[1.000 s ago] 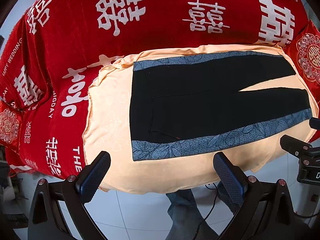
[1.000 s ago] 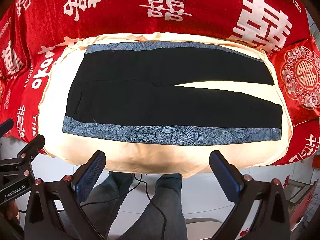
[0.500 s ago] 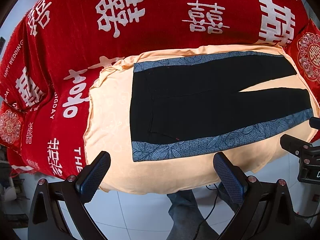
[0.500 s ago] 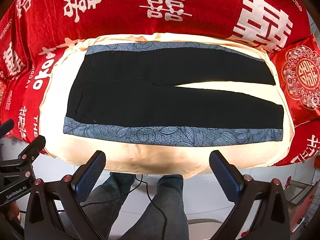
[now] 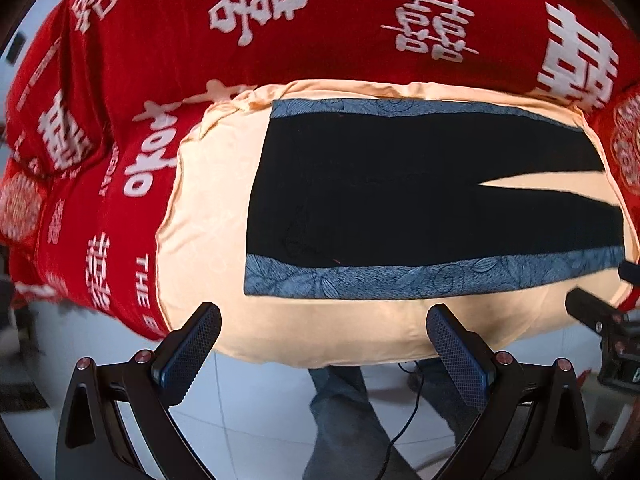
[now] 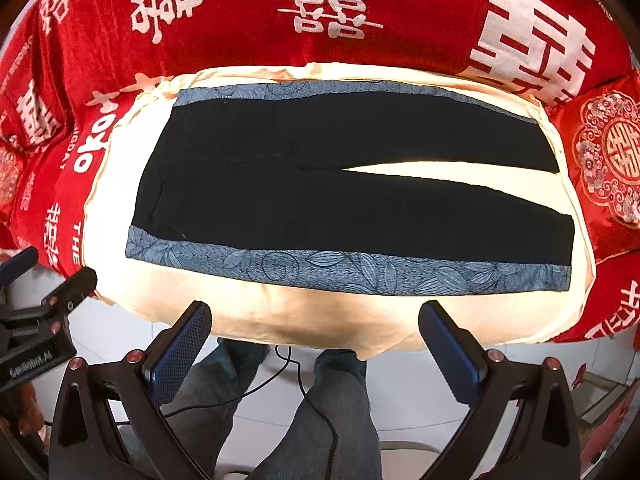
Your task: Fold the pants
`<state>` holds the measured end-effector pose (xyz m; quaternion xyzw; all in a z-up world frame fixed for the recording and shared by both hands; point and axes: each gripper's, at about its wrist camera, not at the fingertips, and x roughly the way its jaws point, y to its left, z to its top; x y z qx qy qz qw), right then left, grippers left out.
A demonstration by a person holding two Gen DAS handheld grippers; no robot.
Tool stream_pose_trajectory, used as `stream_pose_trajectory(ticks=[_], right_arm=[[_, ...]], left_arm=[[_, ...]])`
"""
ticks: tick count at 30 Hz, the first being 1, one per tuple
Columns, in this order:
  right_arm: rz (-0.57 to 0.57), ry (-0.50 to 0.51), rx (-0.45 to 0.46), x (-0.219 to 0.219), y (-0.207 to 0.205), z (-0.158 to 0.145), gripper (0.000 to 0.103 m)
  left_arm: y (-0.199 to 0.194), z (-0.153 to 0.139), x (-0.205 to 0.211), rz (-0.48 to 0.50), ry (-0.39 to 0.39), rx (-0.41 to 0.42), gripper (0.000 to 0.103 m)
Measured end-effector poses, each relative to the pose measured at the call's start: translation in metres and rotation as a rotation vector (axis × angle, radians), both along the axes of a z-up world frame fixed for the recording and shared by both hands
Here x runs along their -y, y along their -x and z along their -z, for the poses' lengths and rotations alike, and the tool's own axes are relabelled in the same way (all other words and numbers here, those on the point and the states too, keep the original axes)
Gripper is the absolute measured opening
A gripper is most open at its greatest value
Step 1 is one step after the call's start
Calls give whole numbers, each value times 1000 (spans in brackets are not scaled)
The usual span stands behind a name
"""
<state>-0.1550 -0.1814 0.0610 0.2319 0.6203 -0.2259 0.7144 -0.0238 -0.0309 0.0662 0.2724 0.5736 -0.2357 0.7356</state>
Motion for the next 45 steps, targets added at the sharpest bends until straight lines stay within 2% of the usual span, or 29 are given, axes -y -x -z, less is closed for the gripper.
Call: stream_pose_trajectory(ticks=[6,10,13,19,24,26,30,33,35,36,37,40,45], right_arm=[[-37,-43,23,17,22,4,103],[-33,-78,25,29,33,14,103],[0,-119,33,35,40,22,103],[90,-219,121,35,46,48,103],[147,-335,205,20,38,84,103],[144,-359,202,11,32,101,103],[178,-456,228,-1,22,146,103],[270,-565,302,-3,22,186,102],[349,-631,347,-2,26,215,95],[391,-670,368,-1,29,231,83],[413,-686,384,-1,31,239,77],[452,-745,463,-1,38,261,77],[435,-805,556,-6,29,276,77]], left_arm=[[19,0,7,-83,-8,17,103],[25,7,5,-134,-13,-12,103],[28,14,3,-140,-26,-26,103],[15,43,-6,-115,-30,-65,103],[-12,79,-28,-156,26,-101,103],[-22,97,-37,-174,33,-116,103],[-38,143,-55,-229,99,-220,103],[-43,168,-63,-245,147,-229,103],[-44,184,-65,-246,183,-248,103],[-45,194,-65,-247,206,-272,103],[-45,199,-66,-248,223,-290,103],[-48,216,-66,-263,298,-352,103],[-53,226,-63,-264,380,-405,103]])
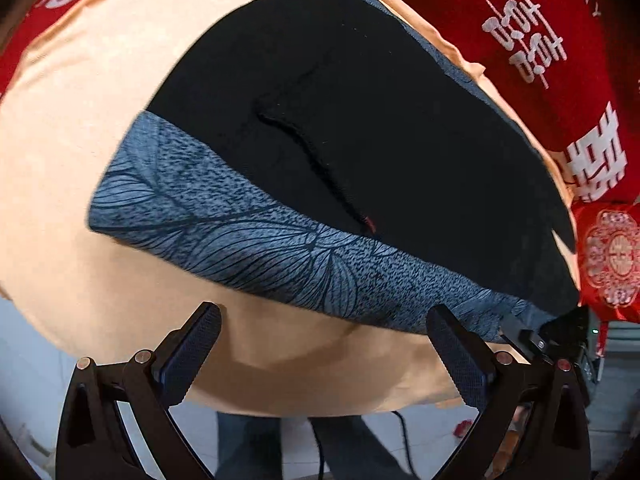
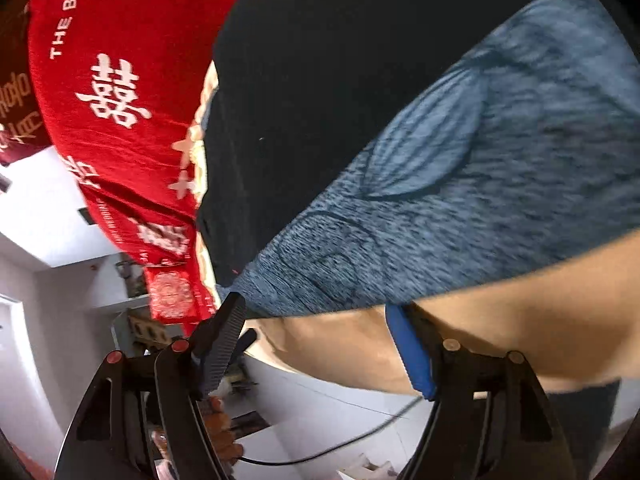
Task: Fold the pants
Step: 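Grasp the patterned cuff with the right gripper while the left gripper grasps the other cuff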
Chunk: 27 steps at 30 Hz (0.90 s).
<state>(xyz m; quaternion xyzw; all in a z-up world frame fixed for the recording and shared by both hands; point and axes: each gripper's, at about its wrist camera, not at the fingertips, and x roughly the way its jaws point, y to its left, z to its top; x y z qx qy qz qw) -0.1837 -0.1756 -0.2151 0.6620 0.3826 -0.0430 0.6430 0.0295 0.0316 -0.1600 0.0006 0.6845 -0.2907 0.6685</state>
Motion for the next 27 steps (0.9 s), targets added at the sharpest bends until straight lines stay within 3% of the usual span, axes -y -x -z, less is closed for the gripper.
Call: stream_pose_trajectory(ticks=[4,11,17,20,22,25,26,27], right_arm=[[30,-40,66,1,-18,1,77],[74,-44,218,17,-30,-54,77],[37,-33,217,21,-35,-61,77],[34,-31,177,20,-30,-49,77],[46,-14,139,22,-23,-40,77],[84,-5,86,31,-2,-22,73],[99,0,61,36,7,-16,72],[117,-5,43,39,14,-12,64]], left_arm=[[-6,4,3,-18,39,-32,103],[-19,6,8,-121,144,-132,103],[-40,14,8,-237,187,-131,102],[-46,15,16,-224,147,-85,86],[-47,15,20,-184,114,-50,54],[-53,20,17,-169,110,-66,40],[-54,20,13,-166,114,-74,39],[-54,20,11,-163,115,-75,39]])
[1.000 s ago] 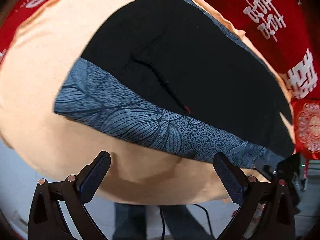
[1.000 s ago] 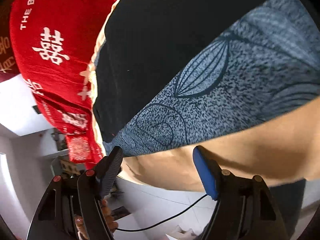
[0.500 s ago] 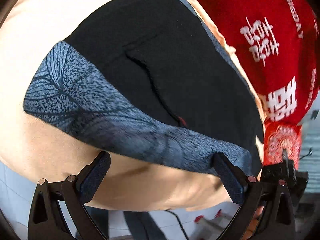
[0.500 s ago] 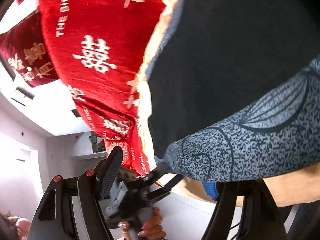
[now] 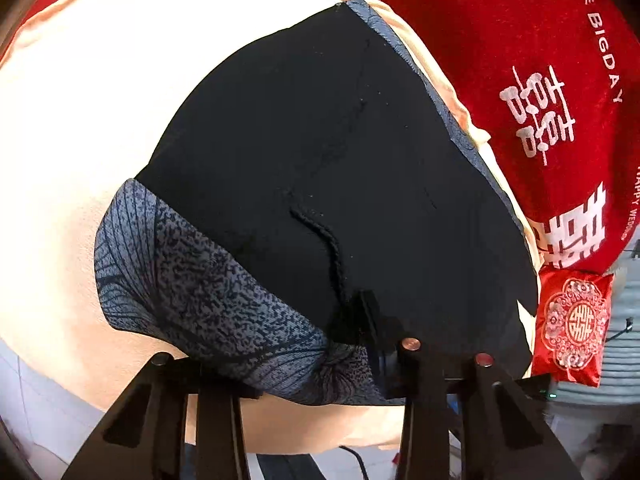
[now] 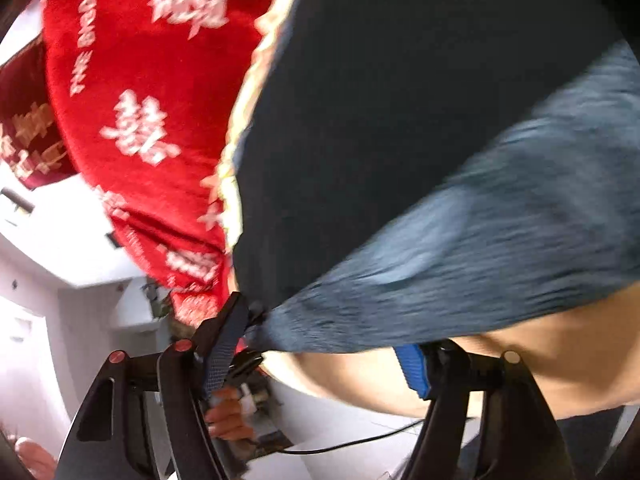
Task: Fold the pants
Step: 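Grasp the patterned cuff with the right gripper while the left gripper grasps the other cuff, then lift both cuffs and fold them over toward the waistband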
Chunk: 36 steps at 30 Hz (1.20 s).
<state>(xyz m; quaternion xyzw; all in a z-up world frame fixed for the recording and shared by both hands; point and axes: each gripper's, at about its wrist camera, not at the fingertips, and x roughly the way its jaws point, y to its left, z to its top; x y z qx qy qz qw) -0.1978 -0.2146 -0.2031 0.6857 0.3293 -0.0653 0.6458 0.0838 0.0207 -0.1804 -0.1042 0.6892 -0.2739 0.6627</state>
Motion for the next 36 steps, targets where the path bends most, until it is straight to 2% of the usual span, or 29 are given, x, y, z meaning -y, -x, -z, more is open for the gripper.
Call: stream_pose_trajectory(ticks=[1,2,4,6,10,14,16,20,24,29,33,34,36], right_arm=[[36,-25,-11,5,10,4,52],[80,-59,-16,9,20,8,46],[159,-127,-6,14,36,11,14],[175,-137,-10,17,39,0,12],[51,34,-47,31,16,-59,12],[-70,145,-61,63,-18,-106,12],[-141,184,-69,86,-41,-122,12],[-241,231,-91,131,-94,-133,12],[-322,242,-137,183,-149,-115,14],[-419,274,-217,225,-214,-56,14],[-461,275,-275,244,-239,-9,14],[-463,273,-274,246,-240,-2,14],[-460,263,-256,249,-239,1,14]], left_arm=[[0,-1,0,10,-5,4,37],[0,-4,3,20,-10,12,35],[0,-11,7,48,-27,35,33],[1,-21,5,66,-38,48,31],[-8,-57,14,96,-45,102,29],[-22,-88,38,125,-43,152,29],[-32,-98,54,136,-54,180,29],[-67,-110,95,119,-54,239,29],[-110,-95,144,115,-92,296,29],[-150,-46,193,119,-204,356,30],[-162,-16,212,112,-287,356,41],[-163,-13,215,109,-298,365,46],[-164,-11,218,103,-319,378,47]])
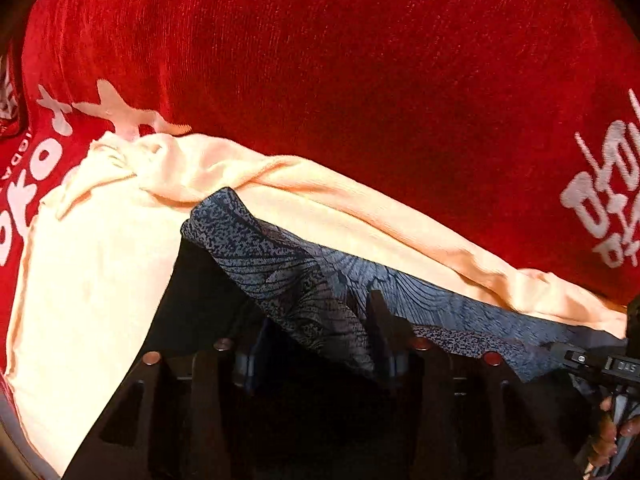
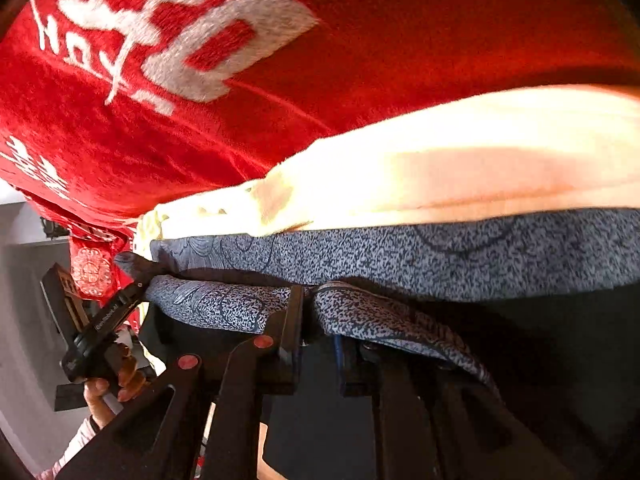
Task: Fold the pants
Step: 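Lift both cuffs and fold them over toward the waistband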
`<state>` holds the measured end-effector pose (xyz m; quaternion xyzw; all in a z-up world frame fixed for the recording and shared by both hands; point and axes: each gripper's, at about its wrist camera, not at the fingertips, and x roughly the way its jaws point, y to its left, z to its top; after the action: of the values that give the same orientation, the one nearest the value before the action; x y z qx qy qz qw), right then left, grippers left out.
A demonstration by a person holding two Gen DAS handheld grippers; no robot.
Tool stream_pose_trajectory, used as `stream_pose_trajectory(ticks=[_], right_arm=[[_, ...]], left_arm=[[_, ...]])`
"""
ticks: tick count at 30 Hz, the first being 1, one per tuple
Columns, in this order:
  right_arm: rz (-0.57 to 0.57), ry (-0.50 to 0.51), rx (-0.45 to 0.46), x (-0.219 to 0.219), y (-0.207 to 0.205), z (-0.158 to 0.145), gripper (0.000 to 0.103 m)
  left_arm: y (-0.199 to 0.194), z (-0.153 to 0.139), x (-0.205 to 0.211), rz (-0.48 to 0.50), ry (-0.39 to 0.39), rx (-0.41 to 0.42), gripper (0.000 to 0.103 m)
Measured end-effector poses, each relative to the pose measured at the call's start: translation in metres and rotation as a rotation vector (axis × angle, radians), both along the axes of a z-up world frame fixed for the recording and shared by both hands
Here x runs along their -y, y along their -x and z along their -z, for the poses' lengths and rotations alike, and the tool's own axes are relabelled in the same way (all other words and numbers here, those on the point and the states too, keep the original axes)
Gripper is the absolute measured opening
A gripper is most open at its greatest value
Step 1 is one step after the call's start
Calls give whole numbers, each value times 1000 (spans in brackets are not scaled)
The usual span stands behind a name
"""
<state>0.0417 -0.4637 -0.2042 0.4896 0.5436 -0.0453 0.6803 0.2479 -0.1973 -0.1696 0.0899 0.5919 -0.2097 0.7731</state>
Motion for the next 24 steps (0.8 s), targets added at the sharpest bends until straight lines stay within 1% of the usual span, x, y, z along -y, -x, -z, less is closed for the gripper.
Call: stream_pose_trajectory(ticks=[2,3,4,5,6,7,9,10,11,12,13,15,16,18,19,20,21,23,24], right_arm=[[-10,-1,2,0,1,-4,15],[-17,4,-4,-1,0,-8,18],[-28,13,-6,-3,0,-13,32],[-36,24,4,-6,-1,-21,46],[-42,35,30,-10,0,-32,76],[-43,46,54,-15,0,-43,86],[-59,120,82,-25,4,-69,86],[-88,179,84,-33,6,-82,84],[-114,215,87,-41,5,-88,79],[-148,249,89,-48,3,-92,60],[-194,286,80,-58,-2,-91,46],[-276,349,18,-72,-19,-75,45],[-285,358,10,-77,-27,-68,45],[-291,393,-26,-73,-35,-48,45],[-288,417,-49,-70,-37,-40,41],[-273,410,-49,-64,-37,-34,40],[-242,396,-30,-58,-35,-33,39],[-200,356,-11,-49,-29,-40,40],[-182,348,3,-46,-22,-47,42]], left_arm=[[0,-4,2,-6,-12,-9,48],[1,-10,2,-7,-18,-5,51],[4,-19,0,-10,-26,15,63],[5,-28,-2,-15,-33,41,71],[9,-38,-5,-21,-37,72,81],[11,-46,-9,-23,-33,91,81],[18,-55,-13,-8,-34,96,81],[21,-55,-12,3,-48,97,81],[24,-51,-11,28,-73,102,81],[27,-45,-7,48,-104,108,81],[29,-36,-1,63,-137,108,81],[26,-20,0,66,-147,96,81],[24,-12,4,57,-161,95,81],[20,7,8,15,-189,88,81],[17,12,8,-7,-193,89,82],[15,13,8,-22,-194,93,84],[14,12,9,-30,-194,96,84],[12,10,11,-34,-213,91,84],[15,6,12,-33,-221,90,84]])
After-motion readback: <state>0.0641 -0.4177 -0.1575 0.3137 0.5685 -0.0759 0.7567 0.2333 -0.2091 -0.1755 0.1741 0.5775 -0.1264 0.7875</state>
